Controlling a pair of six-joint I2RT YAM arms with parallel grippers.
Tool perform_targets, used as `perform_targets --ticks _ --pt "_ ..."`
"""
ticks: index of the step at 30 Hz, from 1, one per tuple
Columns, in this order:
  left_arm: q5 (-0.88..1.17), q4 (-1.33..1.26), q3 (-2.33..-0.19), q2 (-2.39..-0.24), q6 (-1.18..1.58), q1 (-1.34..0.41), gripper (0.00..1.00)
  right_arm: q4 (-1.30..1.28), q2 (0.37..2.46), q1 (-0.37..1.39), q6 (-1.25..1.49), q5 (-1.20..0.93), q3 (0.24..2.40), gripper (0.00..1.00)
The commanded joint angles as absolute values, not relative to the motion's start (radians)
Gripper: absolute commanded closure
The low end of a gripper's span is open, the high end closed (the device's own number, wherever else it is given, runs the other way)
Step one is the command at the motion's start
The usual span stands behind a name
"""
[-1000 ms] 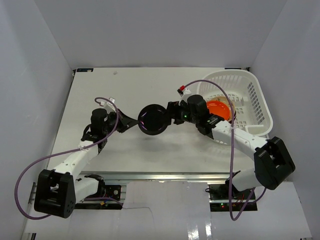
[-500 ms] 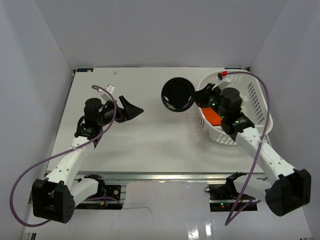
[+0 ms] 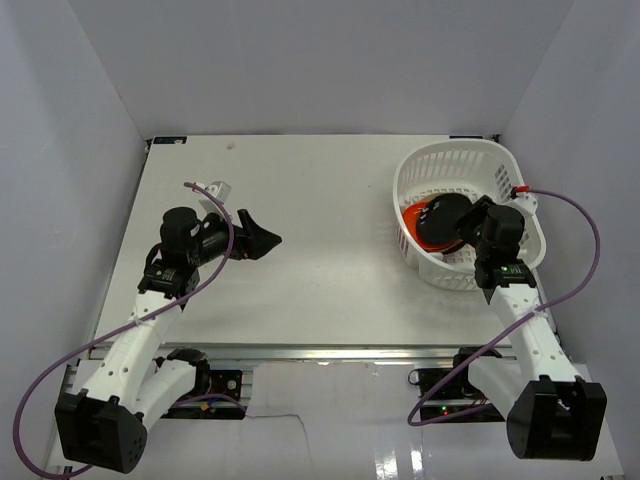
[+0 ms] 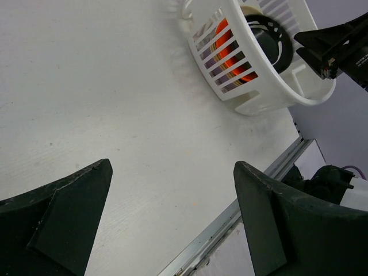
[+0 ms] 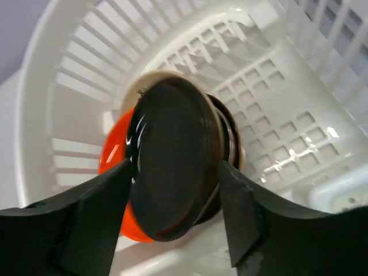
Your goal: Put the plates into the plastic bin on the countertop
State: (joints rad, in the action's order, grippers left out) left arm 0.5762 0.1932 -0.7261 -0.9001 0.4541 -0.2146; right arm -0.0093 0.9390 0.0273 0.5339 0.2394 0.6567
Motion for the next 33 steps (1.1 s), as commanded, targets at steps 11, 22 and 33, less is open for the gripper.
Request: perform_targets --ticks 11,22,33 --pt "0.589 0.209 -0.741 -0.859 0.417 -0.219 0.02 -0.055 0.81 0.011 0.514 0.072 0.851 0.1" --pt "0.516 0.201 -0.919 -0.749 0.474 -0.219 0.02 0.002 0.652 0.012 0.494 -0.456 0.934 0.1" --pt "0.357 0.195 -0.983 -0.646 0.511 -0.219 0.02 0.003 0.422 0.012 0.379 -0.164 0.893 0.1"
